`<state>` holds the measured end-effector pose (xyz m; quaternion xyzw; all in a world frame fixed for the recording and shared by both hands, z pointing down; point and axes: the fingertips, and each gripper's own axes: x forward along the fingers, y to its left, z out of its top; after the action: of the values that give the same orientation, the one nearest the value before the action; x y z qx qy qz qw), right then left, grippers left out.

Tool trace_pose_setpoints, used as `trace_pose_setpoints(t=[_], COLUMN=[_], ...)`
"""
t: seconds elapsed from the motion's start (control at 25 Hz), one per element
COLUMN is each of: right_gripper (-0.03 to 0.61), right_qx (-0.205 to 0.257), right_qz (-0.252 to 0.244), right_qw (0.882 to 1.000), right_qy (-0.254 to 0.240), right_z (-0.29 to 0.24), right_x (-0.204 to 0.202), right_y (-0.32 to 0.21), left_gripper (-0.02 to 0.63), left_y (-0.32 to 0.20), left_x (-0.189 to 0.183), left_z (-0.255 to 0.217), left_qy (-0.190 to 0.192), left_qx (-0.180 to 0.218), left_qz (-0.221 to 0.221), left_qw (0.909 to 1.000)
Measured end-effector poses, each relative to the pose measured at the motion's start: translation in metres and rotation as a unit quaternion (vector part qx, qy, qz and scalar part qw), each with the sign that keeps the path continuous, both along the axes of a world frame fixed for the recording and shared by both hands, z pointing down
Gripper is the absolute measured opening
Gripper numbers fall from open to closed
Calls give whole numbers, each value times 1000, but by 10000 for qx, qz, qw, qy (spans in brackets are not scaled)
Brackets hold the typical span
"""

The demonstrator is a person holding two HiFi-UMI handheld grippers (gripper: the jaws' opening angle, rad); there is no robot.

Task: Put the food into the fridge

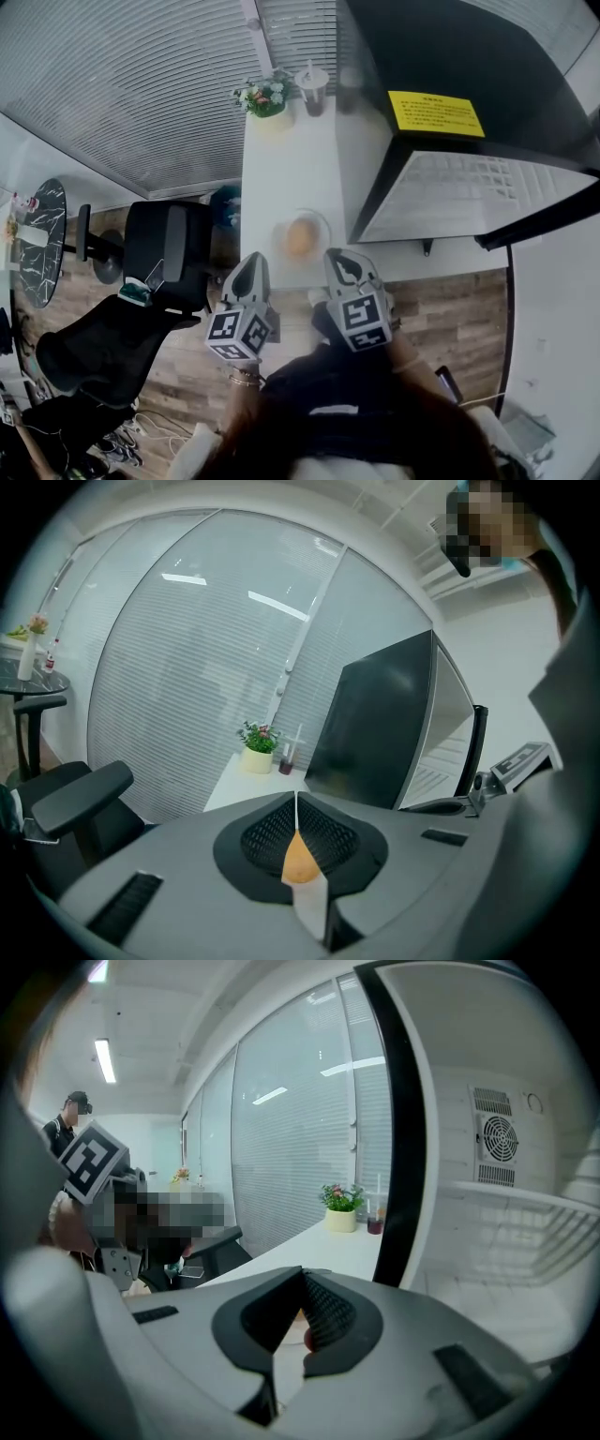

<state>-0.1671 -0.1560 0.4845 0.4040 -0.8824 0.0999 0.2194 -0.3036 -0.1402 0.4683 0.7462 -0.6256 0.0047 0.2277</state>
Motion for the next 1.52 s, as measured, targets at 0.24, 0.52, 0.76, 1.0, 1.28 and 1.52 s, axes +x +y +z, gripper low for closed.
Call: trace_pose_setpoints(t=[0.24, 0.52, 0.76, 1.0, 1.28, 1.52], right_gripper=[2, 31, 63, 102, 140, 141], right_qx=[-262, -582, -901, -1317, -1665, -1990], right_qz=[-70, -173, -236, -235, -188, 14], right_qw=[9996, 9981, 9955, 9909, 9857, 9800], right_qy=[42, 88, 185, 152, 175, 94], right_z=[17, 37, 56, 74, 92, 104], right_x=[-3, -7, -7, -7, -7, -3], right_y=[-7, -11, -11, -7, -1, -1], left_gripper=[8, 20, 28, 41, 57, 71], left_y=[-10, -21, -26, -26, -26, -35], left_x=[-3, -5, -8, -12, -14, -16], left_z=[18, 36, 52, 71, 89, 96], left_qy=[49, 59, 104, 355, 389, 177], left_qx=[-265, -536, -804, -1104, -1472, -1637], left_qz=[-9, 13, 19, -70, 71, 268], left_qw=[9996, 9985, 9967, 9932, 9883, 9860])
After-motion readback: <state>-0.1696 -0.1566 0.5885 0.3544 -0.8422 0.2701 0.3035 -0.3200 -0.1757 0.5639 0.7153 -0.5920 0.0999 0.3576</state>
